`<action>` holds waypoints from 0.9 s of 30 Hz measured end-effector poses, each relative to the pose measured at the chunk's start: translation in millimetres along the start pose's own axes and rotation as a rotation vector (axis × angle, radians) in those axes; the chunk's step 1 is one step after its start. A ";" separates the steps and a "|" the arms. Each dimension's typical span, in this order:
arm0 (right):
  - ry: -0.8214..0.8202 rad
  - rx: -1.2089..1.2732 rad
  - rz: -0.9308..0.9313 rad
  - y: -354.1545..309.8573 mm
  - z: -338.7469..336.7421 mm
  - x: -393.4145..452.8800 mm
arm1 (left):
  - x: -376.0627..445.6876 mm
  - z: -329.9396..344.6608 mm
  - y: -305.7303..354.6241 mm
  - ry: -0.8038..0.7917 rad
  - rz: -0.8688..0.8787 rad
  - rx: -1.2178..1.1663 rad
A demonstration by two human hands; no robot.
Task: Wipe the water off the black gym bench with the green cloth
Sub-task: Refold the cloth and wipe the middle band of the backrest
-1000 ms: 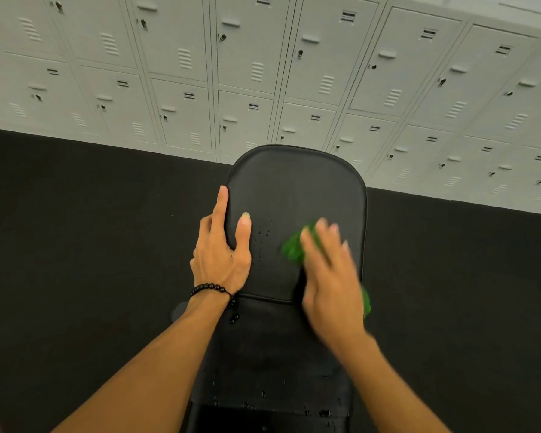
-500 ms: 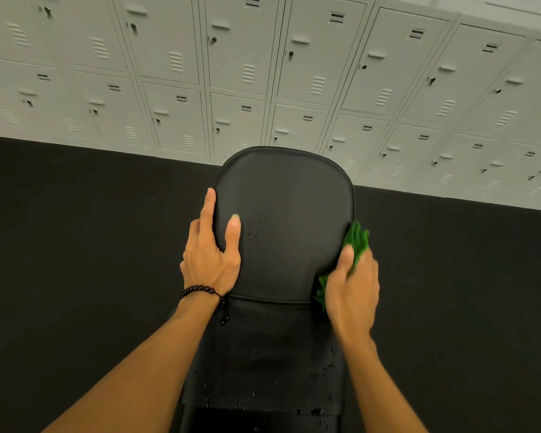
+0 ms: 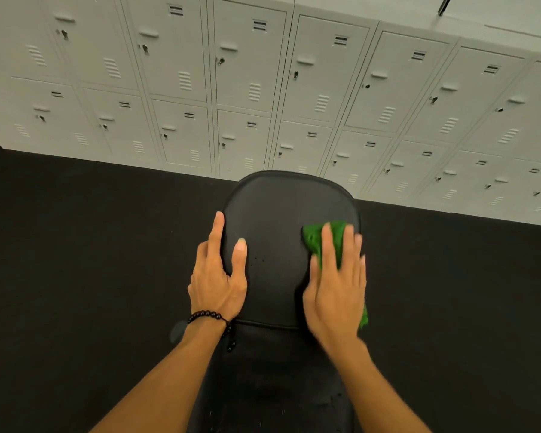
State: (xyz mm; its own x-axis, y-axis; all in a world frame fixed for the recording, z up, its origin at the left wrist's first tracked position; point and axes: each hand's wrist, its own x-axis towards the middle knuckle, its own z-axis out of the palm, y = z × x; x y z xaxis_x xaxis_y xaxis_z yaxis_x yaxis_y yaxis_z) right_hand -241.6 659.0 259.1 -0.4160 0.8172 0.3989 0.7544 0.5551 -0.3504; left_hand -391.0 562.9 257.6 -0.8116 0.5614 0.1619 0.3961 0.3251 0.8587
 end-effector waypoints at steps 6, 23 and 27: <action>0.051 0.006 0.041 -5.3 -1.8 70.0 | 1.0 -0.6 -2.3 0.010 0.014 -0.037; -0.376 -0.185 -1.051 -107.4 31.1 36.2 | -3.9 -48.5 -61.9 0.407 -0.468 -0.570; -0.337 -0.136 -1.130 -61.6 22.8 -12.7 | -9.7 -67.9 -64.4 0.254 -0.432 -0.422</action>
State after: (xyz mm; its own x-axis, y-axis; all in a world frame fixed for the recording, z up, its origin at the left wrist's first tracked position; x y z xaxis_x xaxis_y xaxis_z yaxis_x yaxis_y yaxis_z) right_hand -294.4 617.9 256.3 -0.9781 -0.1143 0.1740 -0.0868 0.9835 0.1585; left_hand -437.8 484.9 233.8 -0.9567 0.2329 -0.1749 -0.1489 0.1251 0.9809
